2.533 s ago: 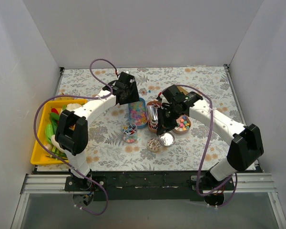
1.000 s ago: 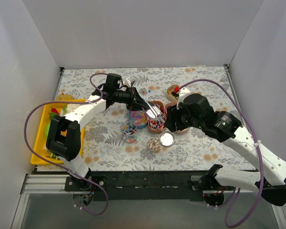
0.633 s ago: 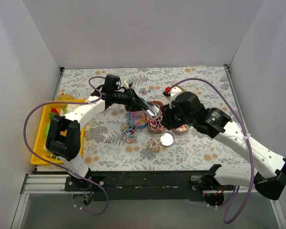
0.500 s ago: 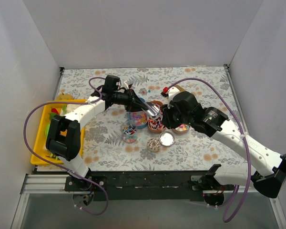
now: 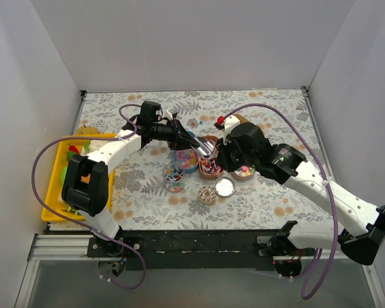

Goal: Pack the candies
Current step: Adjust the spatula, then scoop the fake candies from the storage box.

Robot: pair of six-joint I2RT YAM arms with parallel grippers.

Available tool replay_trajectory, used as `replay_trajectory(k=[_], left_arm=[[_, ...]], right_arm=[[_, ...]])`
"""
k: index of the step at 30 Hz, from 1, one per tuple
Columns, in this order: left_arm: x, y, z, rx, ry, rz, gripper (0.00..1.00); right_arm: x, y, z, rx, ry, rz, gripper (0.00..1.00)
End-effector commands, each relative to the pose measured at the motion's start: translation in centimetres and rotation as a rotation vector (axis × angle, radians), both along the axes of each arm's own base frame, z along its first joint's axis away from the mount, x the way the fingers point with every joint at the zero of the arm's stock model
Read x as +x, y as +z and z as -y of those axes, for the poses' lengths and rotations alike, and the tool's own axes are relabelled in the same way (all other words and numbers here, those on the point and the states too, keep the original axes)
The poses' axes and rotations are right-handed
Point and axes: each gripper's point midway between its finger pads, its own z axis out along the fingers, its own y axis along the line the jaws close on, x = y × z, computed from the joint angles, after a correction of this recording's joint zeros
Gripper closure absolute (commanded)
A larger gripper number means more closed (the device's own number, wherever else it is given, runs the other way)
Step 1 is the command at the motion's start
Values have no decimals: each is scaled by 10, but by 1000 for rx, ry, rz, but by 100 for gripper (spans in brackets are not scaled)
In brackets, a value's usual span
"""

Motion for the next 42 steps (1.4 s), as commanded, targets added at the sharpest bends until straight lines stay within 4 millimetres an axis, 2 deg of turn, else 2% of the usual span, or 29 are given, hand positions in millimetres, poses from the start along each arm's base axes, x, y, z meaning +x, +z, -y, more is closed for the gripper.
replay_trajectory(k=[1,2,6,8,9,12,14,15,16,17,18,19,20,21,24,26,28,29,30,31,32,37,39,42], left_arm=[[-3,1,-2,-26,-22,-7,99],[0,2,-3,-26,-17,3,83],[24,4,-21,-5,54,76,46],[37,6,-29,7,87,116,41],[47,8,-38,11,111,139,35],[69,17,-54,46,151,241,31],[86,24,-66,98,198,310,30],[92,22,-70,135,210,346,30],[99,20,-76,187,212,416,29],[111,14,-86,272,263,449,29],[116,10,-90,308,274,478,29],[121,3,-95,355,275,514,29],[131,-11,-104,423,311,513,30],[136,-19,-109,456,319,517,30],[150,-56,-122,578,341,508,36],[156,-70,-125,612,341,493,41],[164,-86,-126,640,344,471,42],[167,-89,-123,647,341,475,44],[170,-104,-124,682,340,456,44],[177,-103,-122,687,344,470,44],[179,-109,-119,698,335,466,45],[201,-137,-112,758,322,439,48],[202,-143,-110,781,311,424,48],[208,-150,-106,817,307,432,47]], right_arm=[[15,29,-4,50,-48,76,99],[15,30,-4,51,-51,73,99],[16,26,-5,41,-89,24,99],[13,23,-5,42,-115,-21,99],[13,21,-9,45,-119,-42,99],[9,9,-16,34,-124,-117,99],[5,3,-22,34,-107,-166,99],[6,-8,-27,11,-103,-200,99],[6,-7,-34,20,-86,-222,99],[5,-21,-38,-16,-80,-269,99],[6,-24,-43,-21,-76,-296,99],[6,-28,-45,-28,-71,-328,99],[6,-24,-52,-9,-50,-354,99],[6,-39,-53,-52,-53,-414,99],[17,-52,-54,-70,-75,-516,99],[32,-54,-56,-75,-72,-522,99],[37,-55,-55,-89,-50,-543,99],[40,-65,-58,-113,-42,-570,99],[46,-57,-64,-101,-30,-561,99],[43,-60,-63,-118,-23,-591,99],[45,-68,-65,-138,-18,-610,99],[49,-72,-73,-144,10,-642,99],[49,-78,-69,-173,5,-664,99],[48,-75,-65,-189,9,-685,99]])
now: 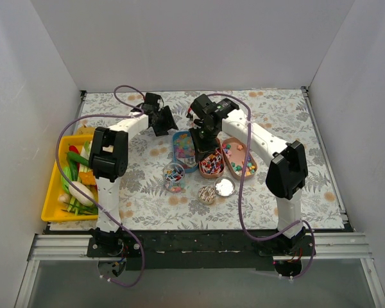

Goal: Pack the candies
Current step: Scoop the fake candies from the storage box.

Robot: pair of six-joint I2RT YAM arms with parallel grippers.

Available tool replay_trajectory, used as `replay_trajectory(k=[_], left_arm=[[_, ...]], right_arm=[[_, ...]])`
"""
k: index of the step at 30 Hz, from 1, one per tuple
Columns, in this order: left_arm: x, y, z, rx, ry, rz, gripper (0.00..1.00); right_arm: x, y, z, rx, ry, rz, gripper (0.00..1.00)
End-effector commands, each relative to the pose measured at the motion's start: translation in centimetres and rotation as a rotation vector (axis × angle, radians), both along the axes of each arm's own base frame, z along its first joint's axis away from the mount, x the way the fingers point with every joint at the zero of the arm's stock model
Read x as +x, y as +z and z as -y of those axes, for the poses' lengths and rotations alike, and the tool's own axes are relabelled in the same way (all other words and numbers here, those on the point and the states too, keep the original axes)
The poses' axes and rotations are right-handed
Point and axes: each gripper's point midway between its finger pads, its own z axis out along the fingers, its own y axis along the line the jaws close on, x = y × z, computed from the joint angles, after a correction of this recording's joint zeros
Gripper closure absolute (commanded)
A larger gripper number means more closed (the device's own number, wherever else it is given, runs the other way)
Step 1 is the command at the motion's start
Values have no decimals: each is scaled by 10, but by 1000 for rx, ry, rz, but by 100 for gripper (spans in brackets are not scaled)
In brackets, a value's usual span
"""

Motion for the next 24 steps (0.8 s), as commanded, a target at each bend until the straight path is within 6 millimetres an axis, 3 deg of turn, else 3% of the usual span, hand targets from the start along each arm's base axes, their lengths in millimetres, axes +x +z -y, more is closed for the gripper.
replay_trajectory(k=[1,5,10,16,24], left_arm=[[15,14,0,70,8,54,47],[16,3,3,88,-6,44,47],[11,-9,8,99,-28,22,49],[-4,-21,14,77,-68,-25,59],[-11,-23,18,43,-66,-57,65]], right_arm=[[-6,17,5,3,41,-22,99],[-8,8,9,-22,48,-44,99],[3,-7,-2,-15,43,-58,99],[23,-26,-12,-28,14,-21,99],[41,-53,-16,-85,-1,71,99]])
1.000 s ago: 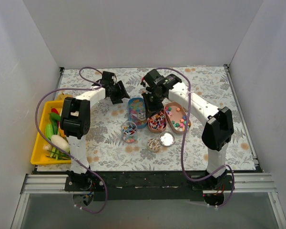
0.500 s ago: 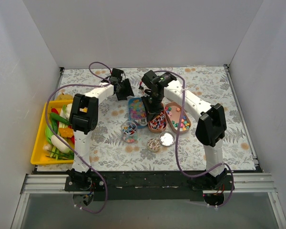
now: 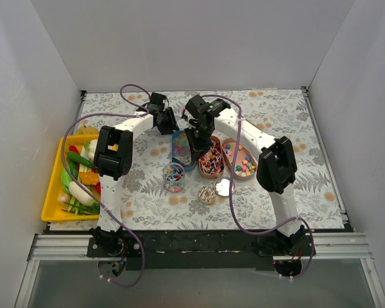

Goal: Pack the candies
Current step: Scoop the fake candies from the storage box.

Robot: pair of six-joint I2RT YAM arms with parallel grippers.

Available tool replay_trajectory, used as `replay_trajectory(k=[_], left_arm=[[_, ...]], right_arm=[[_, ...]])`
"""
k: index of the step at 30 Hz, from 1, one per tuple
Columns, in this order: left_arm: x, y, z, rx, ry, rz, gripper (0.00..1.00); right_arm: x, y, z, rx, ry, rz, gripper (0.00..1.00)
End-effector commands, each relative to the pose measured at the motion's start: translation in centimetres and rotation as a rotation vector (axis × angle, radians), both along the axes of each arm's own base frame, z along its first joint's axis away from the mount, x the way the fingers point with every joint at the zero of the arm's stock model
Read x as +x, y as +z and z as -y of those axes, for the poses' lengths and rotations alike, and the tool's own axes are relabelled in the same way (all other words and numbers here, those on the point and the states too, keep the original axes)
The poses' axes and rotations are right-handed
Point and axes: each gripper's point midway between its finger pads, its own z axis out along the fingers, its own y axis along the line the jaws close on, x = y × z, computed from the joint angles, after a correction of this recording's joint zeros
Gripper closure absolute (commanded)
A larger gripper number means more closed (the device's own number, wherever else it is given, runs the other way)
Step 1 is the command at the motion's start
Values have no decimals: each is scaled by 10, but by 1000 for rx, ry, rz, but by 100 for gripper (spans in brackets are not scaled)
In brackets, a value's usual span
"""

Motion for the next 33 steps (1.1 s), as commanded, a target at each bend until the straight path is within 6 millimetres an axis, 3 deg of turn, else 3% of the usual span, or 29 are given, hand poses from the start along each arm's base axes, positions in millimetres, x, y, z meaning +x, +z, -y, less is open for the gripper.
replay_trajectory(k=[1,15,33], left_arm=[[-19,-10,3,-8,-14,-72,66],[-33,-12,11,-84,38,-145,73],[-43,-4,20,-111,-6,-115,75]], right_arm=[[23,-34,2,-92,-34,108,99],[22,-79,16,-236,-224,210,99],[39,-76,-19,-119,-90,255,99]])
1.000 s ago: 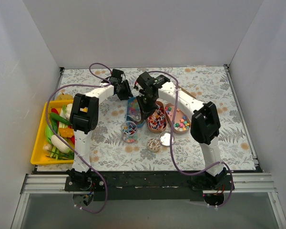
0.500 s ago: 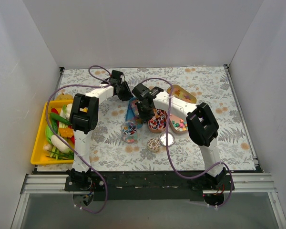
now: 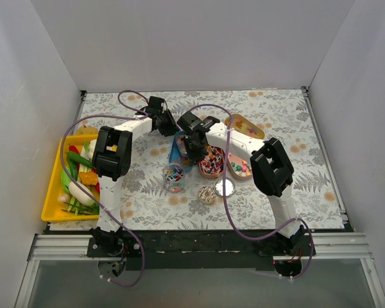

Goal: Pack the candies
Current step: Scoop the fake candies from the storage box.

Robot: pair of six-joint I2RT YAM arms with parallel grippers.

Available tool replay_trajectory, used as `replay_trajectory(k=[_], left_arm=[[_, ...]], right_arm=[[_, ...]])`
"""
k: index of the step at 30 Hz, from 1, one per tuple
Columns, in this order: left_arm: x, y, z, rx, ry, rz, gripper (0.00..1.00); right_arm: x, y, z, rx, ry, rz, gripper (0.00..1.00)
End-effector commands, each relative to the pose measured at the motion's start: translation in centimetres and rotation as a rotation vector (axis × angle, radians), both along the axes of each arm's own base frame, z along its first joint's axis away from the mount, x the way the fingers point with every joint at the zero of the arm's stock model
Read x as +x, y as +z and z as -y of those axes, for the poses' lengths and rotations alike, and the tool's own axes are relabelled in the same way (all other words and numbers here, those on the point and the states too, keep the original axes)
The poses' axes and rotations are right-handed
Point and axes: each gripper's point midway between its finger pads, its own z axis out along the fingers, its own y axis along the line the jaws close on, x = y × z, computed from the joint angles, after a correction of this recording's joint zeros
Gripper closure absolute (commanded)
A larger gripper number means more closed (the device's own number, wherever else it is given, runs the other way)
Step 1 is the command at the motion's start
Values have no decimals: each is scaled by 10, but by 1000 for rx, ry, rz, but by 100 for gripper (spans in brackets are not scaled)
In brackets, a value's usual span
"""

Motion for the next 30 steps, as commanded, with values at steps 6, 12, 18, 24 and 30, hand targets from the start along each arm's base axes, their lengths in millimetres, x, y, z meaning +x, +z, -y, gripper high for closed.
replay_trajectory(k=[6,12,18,24,30], left_arm=[[-37,-1,12,18,-78,-79,75],[-39,-3,13,18,-80,-85,76],[-37,-1,13,21,-80,-77,77],[-34,2,13,20,-76,-72,77],[-35,4,13,23,-73,-73,77]], right_arm=[[33,-18,-3,-67,79,99,99],[40,-22,6,-112,70,135,99],[44,-20,11,-140,113,206,99],[33,-22,21,-156,151,258,99],[22,-22,26,-157,170,319,99]])
